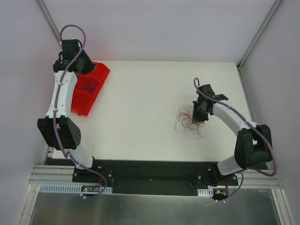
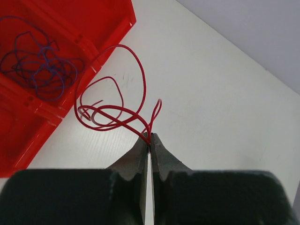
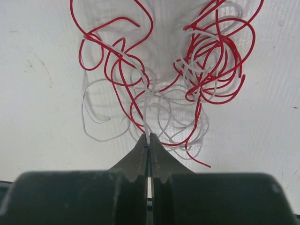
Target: Untangle the cables
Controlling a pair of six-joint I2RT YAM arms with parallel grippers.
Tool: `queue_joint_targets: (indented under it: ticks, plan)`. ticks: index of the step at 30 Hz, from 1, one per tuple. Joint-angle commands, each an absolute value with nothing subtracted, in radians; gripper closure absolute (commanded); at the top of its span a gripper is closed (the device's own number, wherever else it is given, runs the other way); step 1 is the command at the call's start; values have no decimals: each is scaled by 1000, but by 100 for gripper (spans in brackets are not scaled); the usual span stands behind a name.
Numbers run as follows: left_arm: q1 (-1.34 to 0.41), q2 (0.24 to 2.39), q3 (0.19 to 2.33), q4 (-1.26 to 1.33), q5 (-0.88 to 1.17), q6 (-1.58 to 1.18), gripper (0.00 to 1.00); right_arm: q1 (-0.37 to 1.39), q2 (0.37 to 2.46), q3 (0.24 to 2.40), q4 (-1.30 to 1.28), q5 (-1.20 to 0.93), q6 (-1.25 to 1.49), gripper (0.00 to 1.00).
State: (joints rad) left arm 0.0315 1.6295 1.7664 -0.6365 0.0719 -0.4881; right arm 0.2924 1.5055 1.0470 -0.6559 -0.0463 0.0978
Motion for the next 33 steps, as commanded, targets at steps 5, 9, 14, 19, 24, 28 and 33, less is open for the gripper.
queue_joint_targets:
  ticks: [5, 9, 14, 19, 24, 28, 33]
  plan:
    - [199, 1942, 1945, -381, 247, -612, 100, 296, 1379, 988, -713, -91, 64, 99]
    - [236, 2100, 2078, -345, 279, -707, 100, 296, 1364, 971, -722, -78, 51, 100]
    - [250, 2172, 2125, -310, 301, -767, 100, 295, 1397, 1005, -729, -68, 38, 100]
    - [250, 2125, 2071, -293, 411, -717, 100, 295, 1419, 1026, -719, -83, 26, 100]
    - [247, 1826, 1777, -253, 316, -598, 100, 296, 1425, 1008, -706, -100, 6, 100]
    - [275, 1568, 1538, -313, 152, -635, 100, 295, 1440, 1009, -703, -130, 6, 100]
    - [288, 1401, 1329, -389, 83, -676, 100, 295, 1450, 1006, -690, -155, -31, 100]
